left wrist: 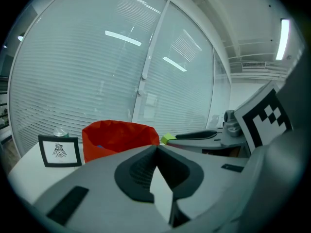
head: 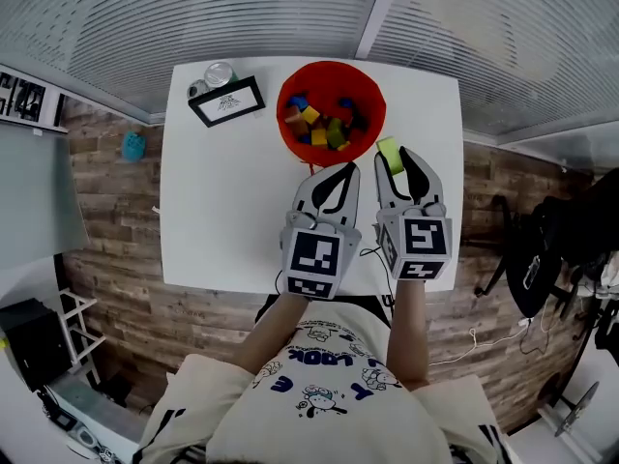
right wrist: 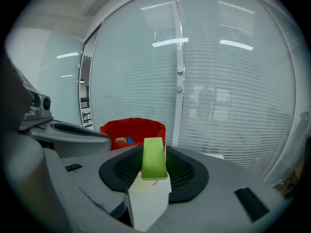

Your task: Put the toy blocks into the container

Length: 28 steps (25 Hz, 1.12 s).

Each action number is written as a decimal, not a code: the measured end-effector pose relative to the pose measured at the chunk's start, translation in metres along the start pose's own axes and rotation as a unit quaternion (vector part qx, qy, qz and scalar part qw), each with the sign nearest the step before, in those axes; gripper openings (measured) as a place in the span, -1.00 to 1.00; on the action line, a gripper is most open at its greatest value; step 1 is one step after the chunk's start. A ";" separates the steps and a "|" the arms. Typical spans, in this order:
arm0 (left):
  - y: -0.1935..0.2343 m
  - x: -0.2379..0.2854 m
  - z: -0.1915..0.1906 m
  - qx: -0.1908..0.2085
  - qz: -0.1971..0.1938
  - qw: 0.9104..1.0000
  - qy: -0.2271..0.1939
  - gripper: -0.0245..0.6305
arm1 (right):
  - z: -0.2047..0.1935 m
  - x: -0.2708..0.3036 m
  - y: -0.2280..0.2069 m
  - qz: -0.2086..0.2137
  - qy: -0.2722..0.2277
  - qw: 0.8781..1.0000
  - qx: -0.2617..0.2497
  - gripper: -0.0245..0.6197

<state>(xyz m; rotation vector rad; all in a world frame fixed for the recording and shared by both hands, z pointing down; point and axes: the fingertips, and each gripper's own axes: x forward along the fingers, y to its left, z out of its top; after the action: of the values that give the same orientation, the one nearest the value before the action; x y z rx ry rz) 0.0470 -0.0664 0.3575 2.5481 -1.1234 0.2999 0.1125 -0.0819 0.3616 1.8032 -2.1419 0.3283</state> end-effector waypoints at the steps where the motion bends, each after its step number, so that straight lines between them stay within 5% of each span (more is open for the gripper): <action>1: 0.003 -0.002 0.002 -0.001 0.003 1.000 -0.003 -0.83 | 0.003 0.000 0.002 0.001 -0.003 1.000 -0.003 -0.47; 28: 0.083 -0.038 0.025 -0.019 0.078 0.996 -0.035 -0.83 | 0.049 0.044 0.065 0.050 -0.043 0.997 -0.031 -0.47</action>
<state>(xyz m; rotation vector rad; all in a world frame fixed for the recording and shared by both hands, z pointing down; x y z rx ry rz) -0.0390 -0.1027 0.3407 2.4597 -1.3431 0.2259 0.0369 -0.1293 0.3353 1.7095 -2.2788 0.2093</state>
